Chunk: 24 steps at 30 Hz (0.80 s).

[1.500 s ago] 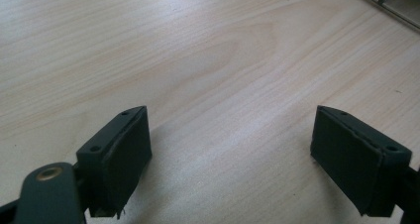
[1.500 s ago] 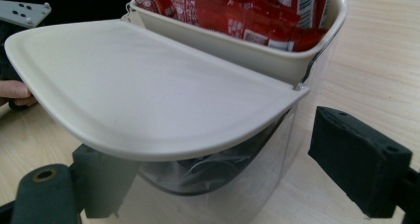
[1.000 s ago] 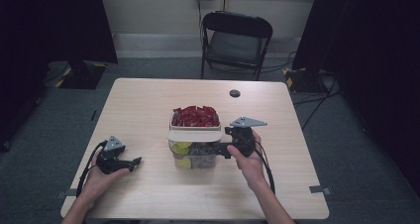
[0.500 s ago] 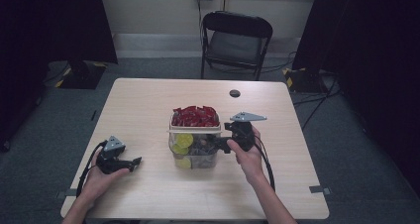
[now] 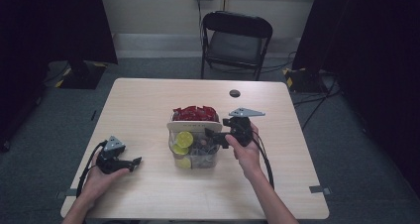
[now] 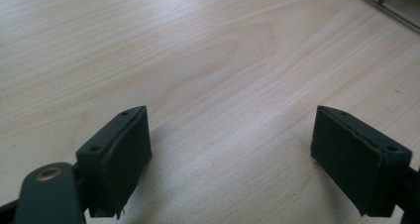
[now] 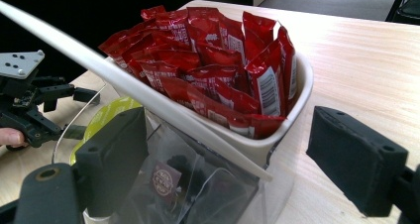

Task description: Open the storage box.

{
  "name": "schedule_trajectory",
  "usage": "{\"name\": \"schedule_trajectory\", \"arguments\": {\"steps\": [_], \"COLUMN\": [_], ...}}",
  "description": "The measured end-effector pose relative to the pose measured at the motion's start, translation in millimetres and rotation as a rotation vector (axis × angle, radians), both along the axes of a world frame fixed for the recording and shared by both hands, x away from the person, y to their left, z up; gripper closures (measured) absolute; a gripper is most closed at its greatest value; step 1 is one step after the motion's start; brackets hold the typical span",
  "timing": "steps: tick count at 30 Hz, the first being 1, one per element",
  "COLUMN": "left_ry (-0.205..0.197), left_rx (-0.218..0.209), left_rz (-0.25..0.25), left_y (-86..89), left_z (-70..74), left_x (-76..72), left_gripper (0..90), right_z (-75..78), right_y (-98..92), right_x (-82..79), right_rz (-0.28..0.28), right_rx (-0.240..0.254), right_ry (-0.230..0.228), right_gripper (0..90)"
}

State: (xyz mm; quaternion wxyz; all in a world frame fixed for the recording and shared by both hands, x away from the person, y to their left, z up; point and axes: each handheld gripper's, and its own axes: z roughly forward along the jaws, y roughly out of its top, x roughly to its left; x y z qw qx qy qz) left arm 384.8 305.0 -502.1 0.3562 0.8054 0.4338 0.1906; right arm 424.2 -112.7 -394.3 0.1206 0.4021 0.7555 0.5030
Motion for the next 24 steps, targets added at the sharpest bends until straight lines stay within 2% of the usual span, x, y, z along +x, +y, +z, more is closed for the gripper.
{"name": "schedule_trajectory", "arguments": {"steps": [9, 16, 21, 24], "left_ry": [0.0, -0.003, 0.002, 0.014], "left_rx": [0.0, -0.001, -0.001, -0.02], "left_rz": [0.0, -0.003, -0.004, -0.003], "left_y": [0.0, 1.1, 0.9, 1.9], "left_z": [0.0, 0.1, 0.6, 2.1], "left_x": [0.0, 0.0, -0.2, -1.2], "left_gripper": [15.3, 16.4, 16.5, 17.3], "right_z": [1.1, 3.1, 2.4, 1.1], "right_y": [-1.3, 0.2, -0.5, -2.7], "right_x": [6.3, 8.4, 11.0, 13.1], "right_rz": [-0.009, -0.022, -0.05, -0.056], "right_rx": [0.006, -0.028, -0.02, -0.008], "right_ry": [0.003, -0.018, -0.014, -0.004], "right_gripper": [15.3, 15.4, 15.4, 14.6]}}
